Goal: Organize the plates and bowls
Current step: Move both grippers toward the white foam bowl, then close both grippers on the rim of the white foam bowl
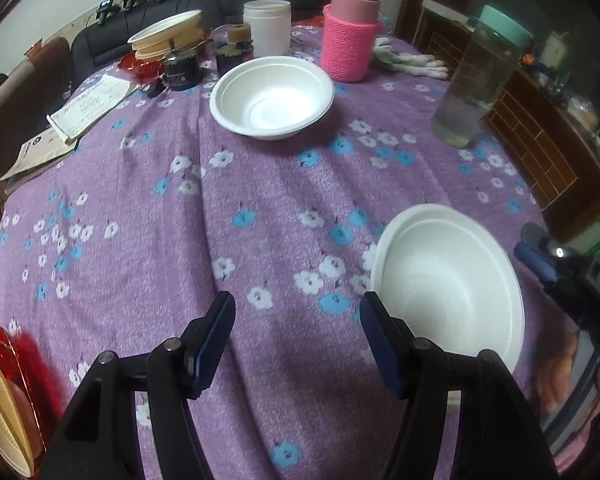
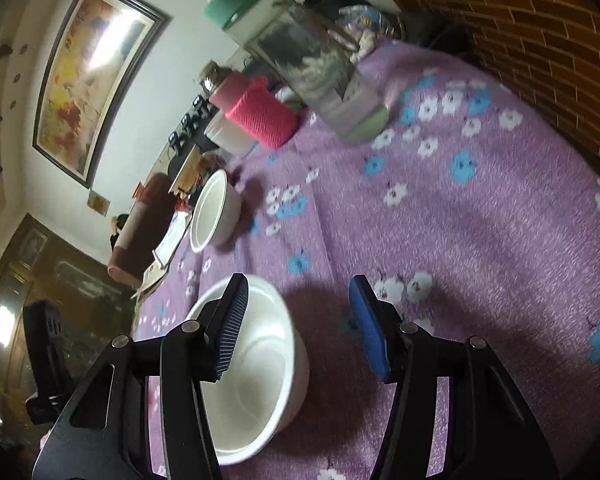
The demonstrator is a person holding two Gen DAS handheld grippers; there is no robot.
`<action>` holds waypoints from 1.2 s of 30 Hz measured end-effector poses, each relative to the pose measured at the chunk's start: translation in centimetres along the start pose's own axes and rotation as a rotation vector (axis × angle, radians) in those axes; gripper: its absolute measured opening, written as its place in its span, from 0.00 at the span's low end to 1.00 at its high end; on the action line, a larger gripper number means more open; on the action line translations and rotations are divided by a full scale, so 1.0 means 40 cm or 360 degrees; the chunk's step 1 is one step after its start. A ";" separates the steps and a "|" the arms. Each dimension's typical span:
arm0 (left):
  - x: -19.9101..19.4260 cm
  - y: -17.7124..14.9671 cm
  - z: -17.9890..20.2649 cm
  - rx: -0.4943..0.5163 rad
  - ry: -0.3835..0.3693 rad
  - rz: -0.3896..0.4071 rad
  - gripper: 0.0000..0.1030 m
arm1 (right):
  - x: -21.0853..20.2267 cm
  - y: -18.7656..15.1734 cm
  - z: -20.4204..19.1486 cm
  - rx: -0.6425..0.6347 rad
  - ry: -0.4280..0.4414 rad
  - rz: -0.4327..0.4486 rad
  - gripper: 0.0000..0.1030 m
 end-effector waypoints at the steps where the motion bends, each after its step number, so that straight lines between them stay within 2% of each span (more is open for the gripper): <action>1: 0.006 0.003 0.000 -0.0010 0.0002 -0.0001 0.63 | -0.003 -0.006 -0.002 0.0001 0.0028 -0.0015 0.52; 3: 0.016 0.005 -0.004 -0.0052 -0.0017 -0.0014 0.63 | -0.001 -0.014 -0.011 -0.0013 0.0072 -0.0047 0.52; 7: 0.004 0.009 -0.004 -0.0063 -0.0035 -0.0008 0.63 | 0.022 -0.028 -0.011 -0.0010 0.0056 -0.0145 0.52; 9: -0.022 0.016 -0.015 -0.0093 -0.0029 0.0042 0.63 | 0.022 -0.032 -0.015 -0.0009 0.0081 -0.0164 0.52; 11: -0.043 0.023 -0.022 -0.0111 -0.0020 0.0085 0.63 | 0.027 -0.036 -0.020 -0.0032 0.0049 -0.0169 0.52; 13: -0.056 0.026 -0.019 -0.0125 -0.0032 0.0122 0.69 | 0.034 -0.041 -0.025 -0.0042 0.0046 -0.0190 0.52; 16: -0.039 0.023 0.009 -0.0103 -0.0086 0.0087 0.70 | 0.038 -0.046 -0.029 -0.0055 0.0030 -0.0202 0.50; 19: -0.015 0.022 0.026 -0.0077 -0.0081 0.0056 0.70 | 0.043 -0.048 -0.029 -0.0062 -0.0009 -0.0203 0.46; 20: -0.007 0.021 0.028 -0.0075 -0.0077 0.0041 0.70 | 0.046 -0.049 -0.031 -0.0065 -0.0008 -0.0211 0.42; 23: 0.022 0.009 0.032 -0.0106 -0.0137 -0.0036 0.70 | 0.049 -0.054 -0.039 -0.0094 -0.0030 -0.0214 0.40; 24: 0.030 0.005 0.033 -0.0113 -0.0141 -0.0054 0.70 | 0.051 -0.055 -0.041 -0.0102 -0.0040 -0.0215 0.35; 26: 0.045 -0.001 0.034 -0.0109 -0.0117 -0.0082 0.70 | 0.057 -0.058 -0.043 -0.0115 -0.0058 -0.0224 0.30; 29: 0.050 -0.006 0.037 -0.0112 -0.0130 -0.0092 0.70 | 0.062 -0.059 -0.044 -0.0108 -0.0054 -0.0239 0.30; 32: 0.053 -0.013 0.042 -0.0074 -0.0088 -0.0101 0.70 | 0.064 -0.061 -0.048 -0.0111 -0.0051 -0.0249 0.26; 36: 0.057 -0.024 0.039 -0.0043 -0.0046 -0.0102 0.70 | 0.075 -0.063 -0.044 -0.0089 -0.0068 -0.0269 0.26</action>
Point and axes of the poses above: each gripper's, at about its wrist camera, not at the fingertips, and x roughly the way its jaws point, z to its right, y to its top, the point moved 5 cm from there along x, roughly the way its jaws point, and after that the axes turned 14 degrees about -y, right-handed, at the moved point
